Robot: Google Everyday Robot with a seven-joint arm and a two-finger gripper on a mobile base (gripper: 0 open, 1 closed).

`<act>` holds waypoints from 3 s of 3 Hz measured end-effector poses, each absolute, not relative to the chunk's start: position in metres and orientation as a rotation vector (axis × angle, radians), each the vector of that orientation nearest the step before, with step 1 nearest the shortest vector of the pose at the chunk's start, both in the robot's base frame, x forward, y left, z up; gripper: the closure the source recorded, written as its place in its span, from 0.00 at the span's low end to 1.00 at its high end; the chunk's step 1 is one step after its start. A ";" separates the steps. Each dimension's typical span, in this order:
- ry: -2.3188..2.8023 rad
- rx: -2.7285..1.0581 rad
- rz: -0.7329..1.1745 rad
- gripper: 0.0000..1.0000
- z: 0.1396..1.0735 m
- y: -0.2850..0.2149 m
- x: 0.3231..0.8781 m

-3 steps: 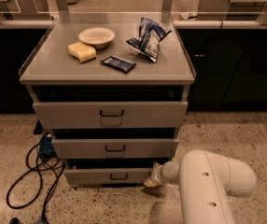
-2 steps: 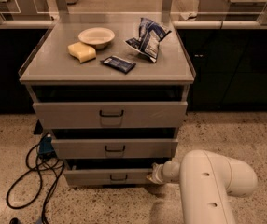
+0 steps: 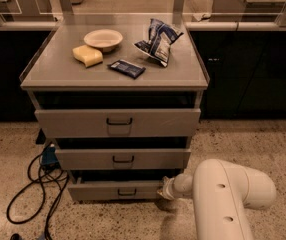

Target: Open bottom drawer

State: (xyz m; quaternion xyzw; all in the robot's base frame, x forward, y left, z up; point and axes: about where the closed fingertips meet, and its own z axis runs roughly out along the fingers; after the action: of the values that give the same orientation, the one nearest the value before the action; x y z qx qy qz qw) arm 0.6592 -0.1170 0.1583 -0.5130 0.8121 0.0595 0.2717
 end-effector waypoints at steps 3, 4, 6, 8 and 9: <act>2.137 -1.393 0.129 1.00 0.178 -0.120 0.662; 2.137 -1.393 0.129 1.00 0.179 -0.121 0.661; 2.109 -1.398 0.100 1.00 0.171 -0.130 0.621; 2.106 -1.390 0.071 1.00 0.169 -0.137 0.584; 2.106 -1.390 0.071 1.00 0.175 -0.136 0.584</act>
Offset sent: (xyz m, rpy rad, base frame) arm -0.2949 -0.0412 -0.0333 -0.1301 -0.1168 0.0554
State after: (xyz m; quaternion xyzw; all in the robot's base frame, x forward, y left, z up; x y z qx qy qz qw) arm 0.5838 -0.1360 0.1753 -0.5247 0.7948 0.0266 0.3038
